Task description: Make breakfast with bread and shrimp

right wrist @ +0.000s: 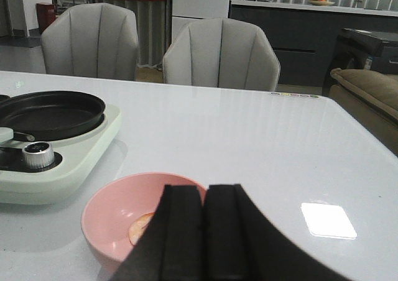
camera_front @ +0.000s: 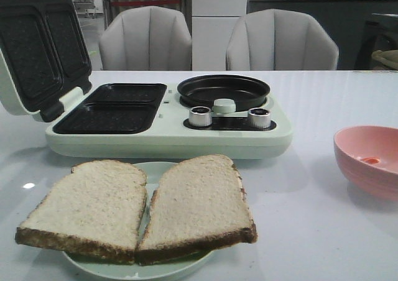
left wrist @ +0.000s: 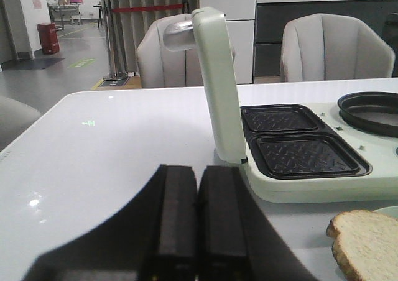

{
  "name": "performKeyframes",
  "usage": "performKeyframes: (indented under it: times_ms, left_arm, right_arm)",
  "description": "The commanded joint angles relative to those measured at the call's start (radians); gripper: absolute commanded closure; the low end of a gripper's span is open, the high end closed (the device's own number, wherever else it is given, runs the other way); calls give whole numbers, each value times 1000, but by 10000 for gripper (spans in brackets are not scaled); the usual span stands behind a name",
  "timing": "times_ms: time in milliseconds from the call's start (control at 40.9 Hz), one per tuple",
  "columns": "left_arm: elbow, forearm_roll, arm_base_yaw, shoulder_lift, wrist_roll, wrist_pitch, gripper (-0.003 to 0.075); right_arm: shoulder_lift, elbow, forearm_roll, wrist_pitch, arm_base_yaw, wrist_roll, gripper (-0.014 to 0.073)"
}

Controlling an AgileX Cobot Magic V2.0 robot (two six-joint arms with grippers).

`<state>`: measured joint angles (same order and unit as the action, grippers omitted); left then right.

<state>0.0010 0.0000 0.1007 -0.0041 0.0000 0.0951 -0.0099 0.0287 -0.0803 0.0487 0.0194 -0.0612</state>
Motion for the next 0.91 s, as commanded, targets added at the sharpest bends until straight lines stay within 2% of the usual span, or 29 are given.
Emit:
performKeyframes:
  times_ms: [0, 881]
  left_arm:
    - [31, 0, 8, -16, -8, -89, 619]
    - [31, 0, 8, -16, -8, -89, 619]
  right_arm:
    - [-21, -18, -7, -92, 4, 4, 559]
    - [-21, -18, -7, -92, 4, 4, 559]
